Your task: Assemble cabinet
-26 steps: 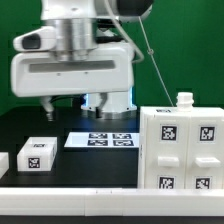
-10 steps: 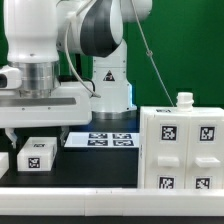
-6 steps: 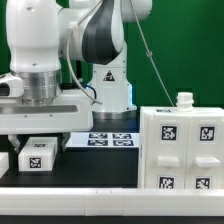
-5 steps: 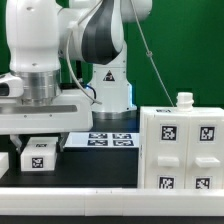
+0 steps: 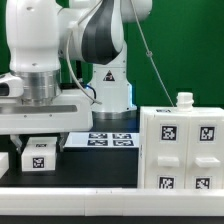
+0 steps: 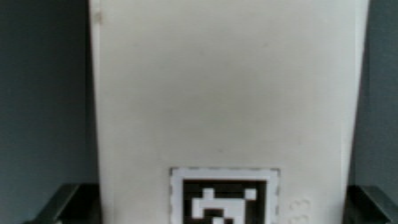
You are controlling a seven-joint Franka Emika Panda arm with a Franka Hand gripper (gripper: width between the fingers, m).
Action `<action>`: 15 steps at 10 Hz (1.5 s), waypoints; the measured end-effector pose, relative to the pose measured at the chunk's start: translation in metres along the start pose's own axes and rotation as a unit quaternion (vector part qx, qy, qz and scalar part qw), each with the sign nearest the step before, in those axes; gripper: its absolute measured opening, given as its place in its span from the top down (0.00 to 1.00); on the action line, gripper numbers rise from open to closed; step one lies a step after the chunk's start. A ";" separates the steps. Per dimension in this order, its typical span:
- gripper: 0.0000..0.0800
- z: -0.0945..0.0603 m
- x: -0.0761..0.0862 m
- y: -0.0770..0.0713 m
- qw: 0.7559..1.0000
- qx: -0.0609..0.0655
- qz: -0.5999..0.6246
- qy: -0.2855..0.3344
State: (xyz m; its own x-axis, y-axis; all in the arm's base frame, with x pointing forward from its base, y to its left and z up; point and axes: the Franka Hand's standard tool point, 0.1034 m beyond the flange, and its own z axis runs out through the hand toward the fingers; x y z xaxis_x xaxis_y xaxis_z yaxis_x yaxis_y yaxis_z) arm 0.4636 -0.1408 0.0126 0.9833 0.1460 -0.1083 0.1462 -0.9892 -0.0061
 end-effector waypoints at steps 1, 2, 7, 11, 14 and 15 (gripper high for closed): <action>0.31 -0.003 0.002 -0.001 1.000 0.000 -0.002 0.001; 0.31 -0.024 0.013 -0.011 1.000 0.006 0.000 -0.005; 0.31 -0.095 0.061 -0.050 1.000 0.011 -0.009 -0.019; 0.31 -0.123 0.066 -0.060 1.000 0.013 0.002 -0.028; 0.31 -0.184 0.099 -0.108 0.999 0.000 0.022 -0.034; 0.31 -0.192 0.109 -0.121 0.999 -0.002 0.029 -0.030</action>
Offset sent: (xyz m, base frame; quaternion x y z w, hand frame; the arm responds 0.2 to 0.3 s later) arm 0.0631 0.0411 0.1000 -0.0268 -0.0864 -0.0109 0.9958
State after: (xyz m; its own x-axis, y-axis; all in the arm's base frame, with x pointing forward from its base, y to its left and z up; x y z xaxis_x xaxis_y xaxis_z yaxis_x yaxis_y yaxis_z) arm 0.5738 -0.0037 0.1924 0.9818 0.0879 -0.1686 0.0903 -0.9959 0.0067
